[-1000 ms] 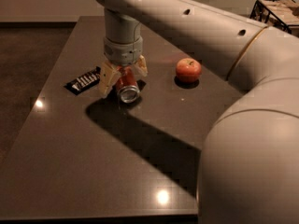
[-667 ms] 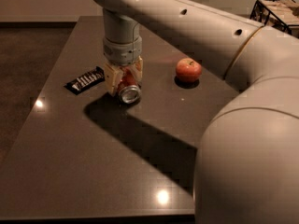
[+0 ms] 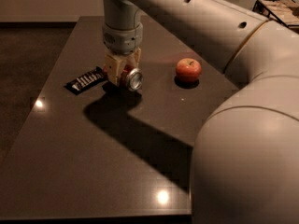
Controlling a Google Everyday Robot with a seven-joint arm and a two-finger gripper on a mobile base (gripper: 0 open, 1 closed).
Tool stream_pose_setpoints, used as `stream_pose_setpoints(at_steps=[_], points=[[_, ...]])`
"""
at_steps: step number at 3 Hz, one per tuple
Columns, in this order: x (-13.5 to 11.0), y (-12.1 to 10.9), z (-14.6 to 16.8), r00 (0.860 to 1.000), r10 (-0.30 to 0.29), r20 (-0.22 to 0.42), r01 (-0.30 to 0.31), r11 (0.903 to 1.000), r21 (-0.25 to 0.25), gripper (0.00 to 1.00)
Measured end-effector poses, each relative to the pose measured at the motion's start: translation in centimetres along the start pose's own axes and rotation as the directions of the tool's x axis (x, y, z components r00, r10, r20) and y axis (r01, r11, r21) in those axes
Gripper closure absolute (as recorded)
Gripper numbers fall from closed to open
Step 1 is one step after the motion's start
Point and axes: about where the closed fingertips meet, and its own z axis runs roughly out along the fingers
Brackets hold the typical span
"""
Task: Pick coke can
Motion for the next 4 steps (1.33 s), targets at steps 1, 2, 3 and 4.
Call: stream_pose_setpoints(at_steps=[1,2,3,4], points=[[-0.5,0.4,-2.9,0.995,-0.093,0.044,0.093,0.9957,0.0,1.0],[-0.9,1.1,-5.7,0.98,-0.175,0.092,0.175,0.9845,0.01,1.0],[-1.1,1.8,-8.0,0.96,-0.241,0.143,0.241,0.9704,0.02,1.0],[-2.0,1.7,-8.0,0.956,-0.239,0.171,0.238,0.9709,0.03,1.0]])
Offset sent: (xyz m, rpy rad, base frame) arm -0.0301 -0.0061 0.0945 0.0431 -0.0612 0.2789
